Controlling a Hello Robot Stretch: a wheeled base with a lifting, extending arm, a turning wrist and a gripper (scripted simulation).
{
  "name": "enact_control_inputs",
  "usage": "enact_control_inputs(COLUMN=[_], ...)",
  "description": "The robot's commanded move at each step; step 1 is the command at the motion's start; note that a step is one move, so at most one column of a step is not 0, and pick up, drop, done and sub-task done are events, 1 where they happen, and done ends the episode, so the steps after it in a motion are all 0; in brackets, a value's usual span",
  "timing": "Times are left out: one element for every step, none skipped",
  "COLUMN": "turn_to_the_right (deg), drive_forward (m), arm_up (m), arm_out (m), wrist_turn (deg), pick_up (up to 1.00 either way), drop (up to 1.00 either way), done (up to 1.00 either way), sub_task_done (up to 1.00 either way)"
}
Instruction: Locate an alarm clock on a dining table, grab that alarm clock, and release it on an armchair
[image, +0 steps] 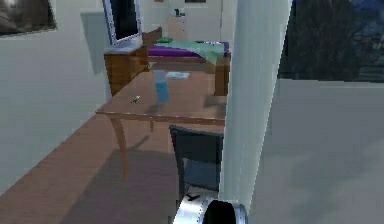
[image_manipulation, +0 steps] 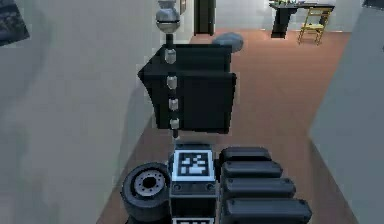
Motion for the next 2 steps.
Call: enact_control_inputs(turn_to_the_right=[45.0, 45.0], drive_forward=[0.00, 0.00], arm_up=[0.00, 0.00], arm_out=[0.00, 0.00], wrist_turn=[0.0, 0.0], pick_up=[0.00, 0.00], drop=[0.00, 0.00], done=[0.00, 0.00], sub_task_done=[0.00, 0.00])
